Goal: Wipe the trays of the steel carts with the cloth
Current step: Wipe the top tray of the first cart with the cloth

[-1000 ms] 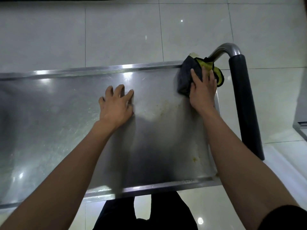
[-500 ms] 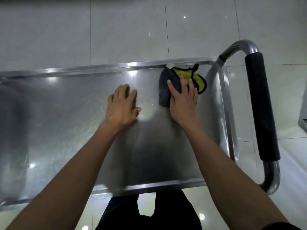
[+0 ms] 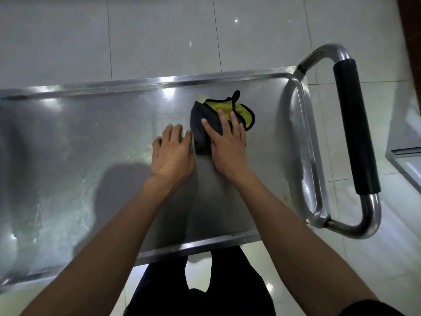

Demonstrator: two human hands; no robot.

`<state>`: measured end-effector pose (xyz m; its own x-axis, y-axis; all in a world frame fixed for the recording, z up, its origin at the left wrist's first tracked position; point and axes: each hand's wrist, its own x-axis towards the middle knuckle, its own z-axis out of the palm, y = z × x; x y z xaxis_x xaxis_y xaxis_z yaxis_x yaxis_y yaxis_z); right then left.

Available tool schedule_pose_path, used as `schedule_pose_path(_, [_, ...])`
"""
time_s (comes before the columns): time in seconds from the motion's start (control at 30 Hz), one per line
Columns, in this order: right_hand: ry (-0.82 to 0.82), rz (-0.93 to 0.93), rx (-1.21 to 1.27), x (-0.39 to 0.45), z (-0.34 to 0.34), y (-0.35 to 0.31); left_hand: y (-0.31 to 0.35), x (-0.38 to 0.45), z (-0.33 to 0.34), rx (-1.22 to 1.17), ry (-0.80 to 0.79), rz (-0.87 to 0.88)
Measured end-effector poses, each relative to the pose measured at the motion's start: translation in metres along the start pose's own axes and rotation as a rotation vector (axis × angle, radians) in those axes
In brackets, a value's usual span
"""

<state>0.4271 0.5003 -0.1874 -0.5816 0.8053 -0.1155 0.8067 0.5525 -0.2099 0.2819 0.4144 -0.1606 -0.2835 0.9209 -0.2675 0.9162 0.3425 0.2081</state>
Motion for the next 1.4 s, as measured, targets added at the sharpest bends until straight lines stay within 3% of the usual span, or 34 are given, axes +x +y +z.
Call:
schedule_pose_path(0.23, [0.024,0.017,0.016,-0.003,-0.005,0.027,0.016,0.0,0.006,0.028,-0.05,-0.035])
schedule_pose_path(0.53, [0.054,0.295,0.037,-0.032,-0.042,0.171,0.025,-0.014,0.015,0.009,-0.011,-0.129])
schedule_pose_path(0.67, [0.062,0.282,0.028,-0.041,-0.049,0.195,0.032,-0.018,0.014,-0.012,0.025,-0.18])
schedule_pose_path(0.97, [0.061,0.299,0.041,-0.053,-0.032,0.16,0.02,-0.041,0.016,-0.013,0.031,-0.22])
schedule_pose_path(1.1, [0.066,0.23,0.051,-0.065,-0.016,0.11,0.007,-0.047,0.016,-0.09,0.048,-0.166])
schedule_pose_path(1.27, [0.044,0.112,0.049,-0.069,0.003,0.033,-0.014,-0.066,0.017,-0.07,-0.042,-0.003])
schedule_pose_path(1.4, [-0.022,-0.03,0.013,-0.071,0.014,-0.02,-0.011,-0.081,0.014,0.024,0.021,-0.026])
